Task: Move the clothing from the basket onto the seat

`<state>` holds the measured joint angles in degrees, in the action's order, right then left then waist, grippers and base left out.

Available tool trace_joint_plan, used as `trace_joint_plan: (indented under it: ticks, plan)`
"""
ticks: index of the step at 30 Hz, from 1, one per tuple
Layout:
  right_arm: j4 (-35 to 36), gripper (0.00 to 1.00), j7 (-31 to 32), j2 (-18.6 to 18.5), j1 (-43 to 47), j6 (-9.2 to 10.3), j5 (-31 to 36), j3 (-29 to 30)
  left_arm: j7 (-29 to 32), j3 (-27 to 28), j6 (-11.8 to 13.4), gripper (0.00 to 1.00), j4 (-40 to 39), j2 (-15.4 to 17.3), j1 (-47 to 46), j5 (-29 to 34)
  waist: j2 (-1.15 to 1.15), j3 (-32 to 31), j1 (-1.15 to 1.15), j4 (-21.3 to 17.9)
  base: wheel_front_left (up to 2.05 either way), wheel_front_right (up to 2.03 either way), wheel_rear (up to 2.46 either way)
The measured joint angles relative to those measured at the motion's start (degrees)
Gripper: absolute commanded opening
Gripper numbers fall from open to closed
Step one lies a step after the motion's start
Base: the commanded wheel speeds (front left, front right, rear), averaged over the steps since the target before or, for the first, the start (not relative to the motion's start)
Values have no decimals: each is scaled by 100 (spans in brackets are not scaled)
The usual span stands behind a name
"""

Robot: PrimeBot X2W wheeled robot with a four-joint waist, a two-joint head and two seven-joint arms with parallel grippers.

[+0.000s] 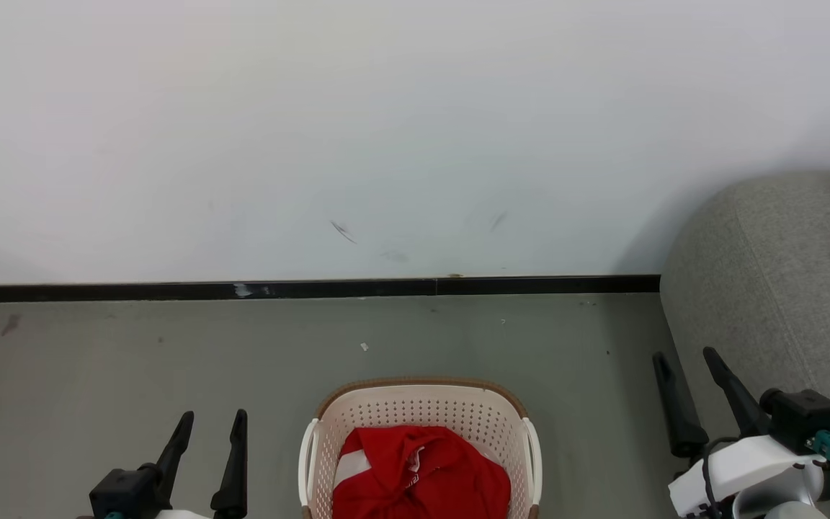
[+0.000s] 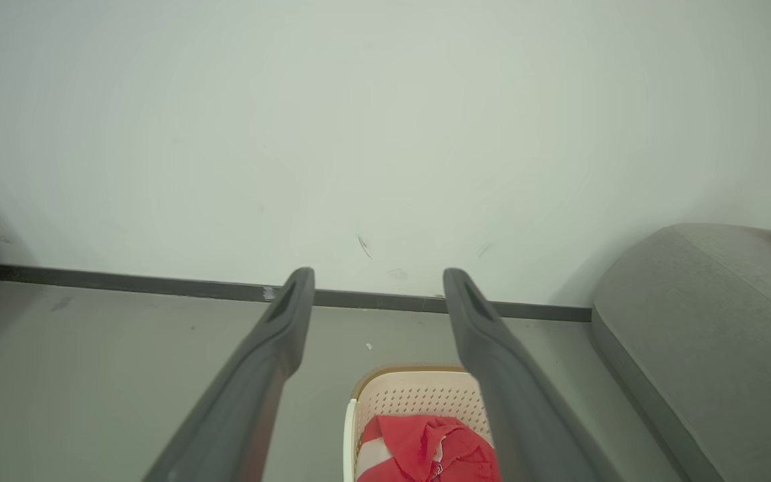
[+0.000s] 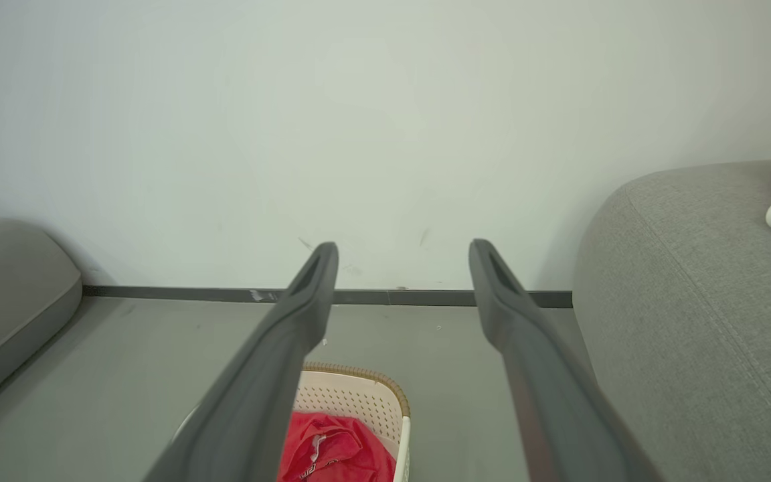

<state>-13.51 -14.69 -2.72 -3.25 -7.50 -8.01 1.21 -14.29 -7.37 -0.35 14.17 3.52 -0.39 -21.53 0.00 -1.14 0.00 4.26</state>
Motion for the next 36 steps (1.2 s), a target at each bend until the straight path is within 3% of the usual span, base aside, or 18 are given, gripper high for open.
trace_joint_plan:
  ticks: [18, 36]
  plan:
    - [158, 100, 0, 24, 115, 0, 44, -41, 0, -14, -87, 100, -29, -23, 86, 108, 0, 12, 0, -73, 0, 0, 0]
    - [257, 100, 0, 35, 412, 0, 51, -23, 2, -480, -267, 100, 165, -29, 34, 359, 0, 262, 0, -168, 0, 0, 0]
